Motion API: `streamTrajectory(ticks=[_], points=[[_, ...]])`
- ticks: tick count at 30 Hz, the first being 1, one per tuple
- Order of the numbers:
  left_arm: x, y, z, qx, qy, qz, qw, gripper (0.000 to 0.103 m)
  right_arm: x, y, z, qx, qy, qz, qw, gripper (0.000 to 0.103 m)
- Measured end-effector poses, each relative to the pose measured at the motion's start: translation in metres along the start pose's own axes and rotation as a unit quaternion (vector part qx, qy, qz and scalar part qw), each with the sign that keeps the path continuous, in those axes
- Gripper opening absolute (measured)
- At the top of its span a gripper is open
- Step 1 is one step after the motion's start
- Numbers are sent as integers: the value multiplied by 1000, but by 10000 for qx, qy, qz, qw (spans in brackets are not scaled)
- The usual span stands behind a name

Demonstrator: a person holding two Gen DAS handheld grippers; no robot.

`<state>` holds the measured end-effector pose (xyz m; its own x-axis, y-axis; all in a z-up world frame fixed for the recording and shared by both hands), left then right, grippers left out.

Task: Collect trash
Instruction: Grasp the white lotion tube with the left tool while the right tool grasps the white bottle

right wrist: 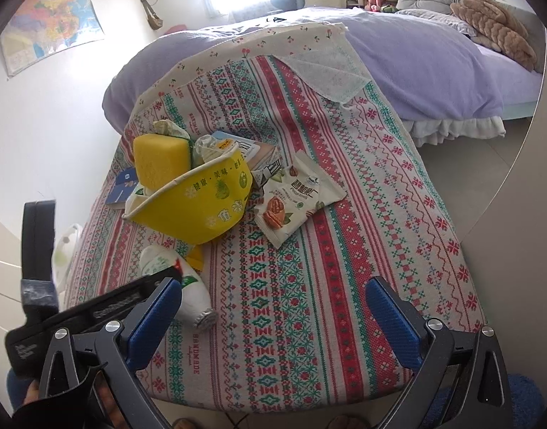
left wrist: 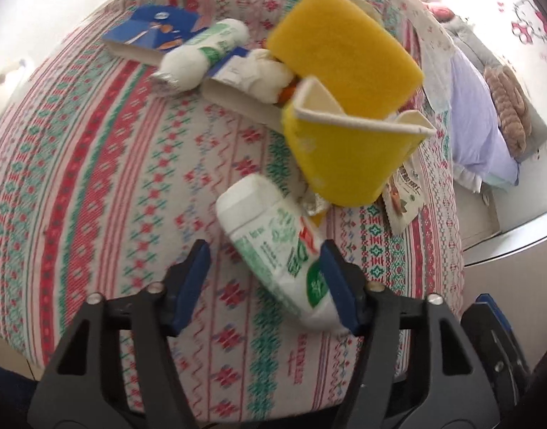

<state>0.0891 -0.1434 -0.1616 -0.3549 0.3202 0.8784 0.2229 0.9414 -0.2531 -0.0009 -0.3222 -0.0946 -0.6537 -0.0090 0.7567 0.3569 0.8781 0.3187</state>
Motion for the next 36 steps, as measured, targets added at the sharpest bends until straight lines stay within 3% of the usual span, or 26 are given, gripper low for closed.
streamTrajectory(ticks=[1, 3, 6, 16, 22, 28, 32, 36], points=[[-2, -5, -1, -141, -33, -149, 9998, 55, -1, -1, -1, -30, 9, -3, 10000, 103], [-5, -16, 0, -417, -11, -195, 9989, 32, -2, -2, -1, -67, 11, 27, 10000, 103], [-10, -21, 1, -337, 91, 265, 9990, 21, -3, -3, -1, -77, 16, 55, 10000, 103], [31, 13, -9, -158, -329, 355, 9987, 20, -6, 5, 1, 69, 43, -96, 9999, 103], [55, 58, -22, 192, -718, 50, 9972, 20, -12, 40, 11, 437, 123, -535, 9975, 103], [88, 96, -41, 155, -1132, -415, 9926, 20, -21, 104, 21, 1005, 251, -946, 9901, 83], [107, 125, -59, 168, -1247, -577, 9904, 20, -28, 152, 20, 1311, 308, -1144, 9843, 64], [120, 152, -86, 404, -1289, -502, 9896, 20, -45, 198, 11, 1506, 435, -1322, 9787, 63]])
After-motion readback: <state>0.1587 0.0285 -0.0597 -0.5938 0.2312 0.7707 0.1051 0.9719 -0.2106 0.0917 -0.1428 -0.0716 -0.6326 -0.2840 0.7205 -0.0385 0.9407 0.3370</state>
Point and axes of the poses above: each gripper's, at about its wrist camera, not at the fingertips, and x roughly against the way its jaws point, y to its left, z to its underside, the point moved 5 cm from there along -x, roughly the way its jaws point, and after that the axes turned 6 degrees about -x, right-handed, at the moved point
